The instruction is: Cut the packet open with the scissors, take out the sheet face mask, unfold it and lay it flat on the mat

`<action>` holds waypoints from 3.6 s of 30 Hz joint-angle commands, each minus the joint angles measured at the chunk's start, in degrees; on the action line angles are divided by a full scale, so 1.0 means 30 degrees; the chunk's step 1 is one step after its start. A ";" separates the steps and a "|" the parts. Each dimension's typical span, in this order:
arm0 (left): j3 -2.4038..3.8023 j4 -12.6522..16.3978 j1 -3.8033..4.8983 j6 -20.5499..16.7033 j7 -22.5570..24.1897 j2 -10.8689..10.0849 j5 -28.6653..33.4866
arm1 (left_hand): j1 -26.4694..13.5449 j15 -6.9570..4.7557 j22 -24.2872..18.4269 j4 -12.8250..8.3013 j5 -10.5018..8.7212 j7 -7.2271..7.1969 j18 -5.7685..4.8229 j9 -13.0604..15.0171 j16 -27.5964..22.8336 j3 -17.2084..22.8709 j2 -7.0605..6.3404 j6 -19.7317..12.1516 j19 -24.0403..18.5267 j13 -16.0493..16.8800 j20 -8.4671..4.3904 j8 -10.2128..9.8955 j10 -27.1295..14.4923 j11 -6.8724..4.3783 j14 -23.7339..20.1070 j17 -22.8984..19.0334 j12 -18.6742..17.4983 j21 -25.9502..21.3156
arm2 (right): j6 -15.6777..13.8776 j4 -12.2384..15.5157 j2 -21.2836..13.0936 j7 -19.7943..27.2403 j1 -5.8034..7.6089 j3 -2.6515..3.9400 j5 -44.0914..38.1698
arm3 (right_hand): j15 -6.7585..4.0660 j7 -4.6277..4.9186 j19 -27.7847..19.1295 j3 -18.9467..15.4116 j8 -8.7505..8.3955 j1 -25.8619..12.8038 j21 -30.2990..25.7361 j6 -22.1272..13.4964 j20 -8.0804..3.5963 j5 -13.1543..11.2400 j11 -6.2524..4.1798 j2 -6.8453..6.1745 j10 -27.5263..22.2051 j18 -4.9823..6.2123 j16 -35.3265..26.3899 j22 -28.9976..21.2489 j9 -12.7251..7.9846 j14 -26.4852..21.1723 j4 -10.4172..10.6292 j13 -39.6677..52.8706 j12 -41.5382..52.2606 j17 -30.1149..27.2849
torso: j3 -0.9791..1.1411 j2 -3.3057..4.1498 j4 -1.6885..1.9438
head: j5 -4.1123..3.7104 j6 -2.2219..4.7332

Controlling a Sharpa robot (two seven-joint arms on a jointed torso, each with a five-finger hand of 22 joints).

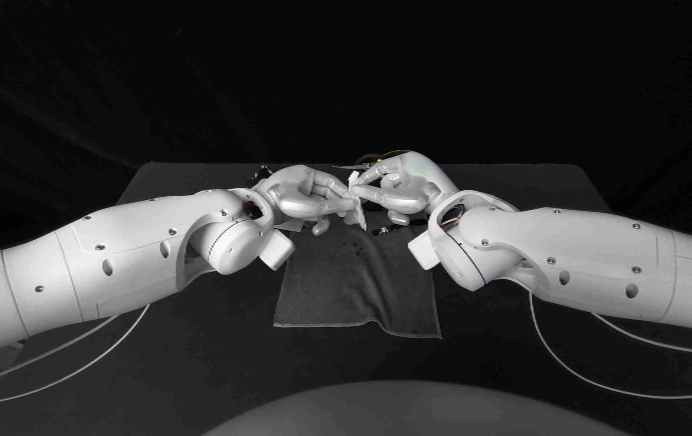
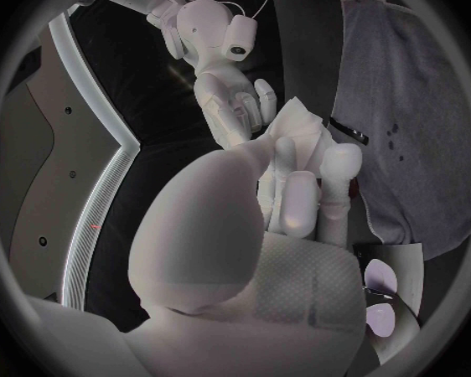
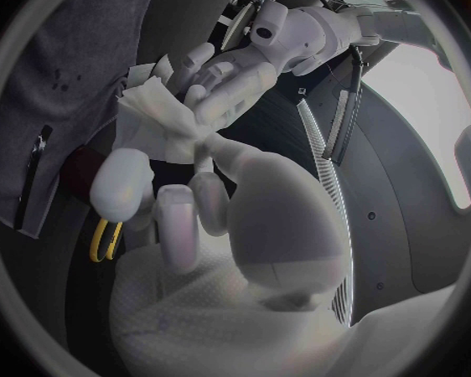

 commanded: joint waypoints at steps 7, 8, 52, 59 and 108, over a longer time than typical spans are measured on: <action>0.0012 0.0030 0.0003 -0.0299 0.0521 0.0035 0.0294 | -0.1231 -0.0058 0.0612 -0.1126 0.0038 -0.0062 0.0014 0.0264 0.0175 0.2815 -0.0401 0.0103 0.0506 -0.0153 -0.0159 0.0258 0.0579 -0.0099 0.0694 0.0818 -0.0209 0.0699 | 0.0121 0.0004 0.0004 -0.0019 0.0000 0.0019 -0.0013 | -0.0128 -0.0063 0.0133 0.1447 0.0429 -0.0092 0.0165 0.0207 0.0047 0.0128 -0.0216 0.0135 0.0298 0.0142 0.0095 0.1261 0.0865 0.1751 -0.1308 0.0951 0.0147 0.3650 | 0.0007 0.0004 -0.0006 | -0.0001 -0.0044; 0.0012 0.0030 0.0003 -0.0362 0.0547 0.0035 0.0330 | -0.1510 -0.0139 0.0758 -0.1340 0.0016 -0.0127 -0.0020 0.0301 0.0203 0.3326 -0.0576 0.0179 0.0610 -0.0154 -0.0184 0.0266 0.0720 -0.0089 0.0798 0.0965 -0.0221 0.0846 | 0.0124 -0.0001 0.0003 -0.0026 0.0000 0.0019 -0.0013 | -0.0128 -0.0063 0.0133 0.1447 0.0429 -0.0092 0.0165 0.0207 0.0047 0.0128 -0.0216 0.0135 0.0298 0.0142 0.0095 0.1261 0.0865 0.1751 -0.1308 0.0951 0.0147 0.3650 | 0.0005 0.0004 -0.0006 | -0.0001 -0.0044; 0.0002 0.0190 -0.0069 0.0385 -0.0810 -0.0182 -0.0892 | -0.5864 0.0812 -0.0862 -0.3372 0.0174 0.0796 0.0299 0.1968 -0.0048 -0.1920 -0.1884 -0.2195 -0.0643 0.0642 0.0758 -0.1125 -0.1655 0.0894 -0.0083 0.0162 0.0991 -0.0864 | 0.0036 0.0006 -0.0077 0.0013 -0.0025 0.0017 -0.0001 | -0.0128 -0.0063 0.0137 0.1538 0.0465 -0.0165 0.0194 0.0198 0.0047 0.0128 -0.0216 0.0115 0.0299 0.0139 0.0114 0.1287 0.0892 0.1755 -0.1364 0.0952 0.0136 0.3671 | -0.0004 0.0025 -0.0009 | -0.0023 -0.0013; 0.0000 0.0128 -0.0127 -0.0036 -0.0362 0.0027 -0.0925 | -0.5226 0.0684 -0.0675 -0.3316 0.0128 0.0690 0.0242 0.1747 0.0021 -0.1853 -0.1531 -0.1902 -0.0376 0.0357 0.0641 -0.1223 -0.1333 0.0760 0.0070 0.0321 0.0804 -0.0688 | 0.0089 0.0055 -0.0043 -0.0013 -0.0026 0.0018 0.0002 | -0.0128 -0.0063 0.0137 0.1538 0.0465 -0.0165 0.0194 0.0198 0.0047 0.0128 -0.0216 0.0115 0.0299 0.0139 0.0114 0.1287 0.0892 0.1755 -0.1364 0.0952 0.0136 0.3671 | -0.0015 0.0022 -0.0013 | -0.0041 -0.0060; 0.0003 0.0120 -0.0136 -0.1173 0.0028 0.0067 -0.0098 | -0.3668 -0.0103 0.0782 -0.2676 0.0103 -0.0168 -0.0112 0.0648 0.0391 0.0837 -0.0467 0.1148 0.1105 -0.0286 -0.0085 -0.1957 0.1051 -0.0101 0.1272 0.1639 -0.0060 0.0726 | 0.0119 0.0160 0.0043 -0.0096 -0.0236 0.0018 0.0031 | -0.0130 -0.0062 0.0156 0.1659 0.0505 -0.0251 0.0286 0.0179 0.0046 0.0128 -0.0217 0.0117 0.0314 0.0125 0.0143 0.1337 0.0925 0.1760 -0.1426 0.0982 0.0159 0.3700 | 0.0002 -0.0001 0.0008 | 0.0035 -0.0179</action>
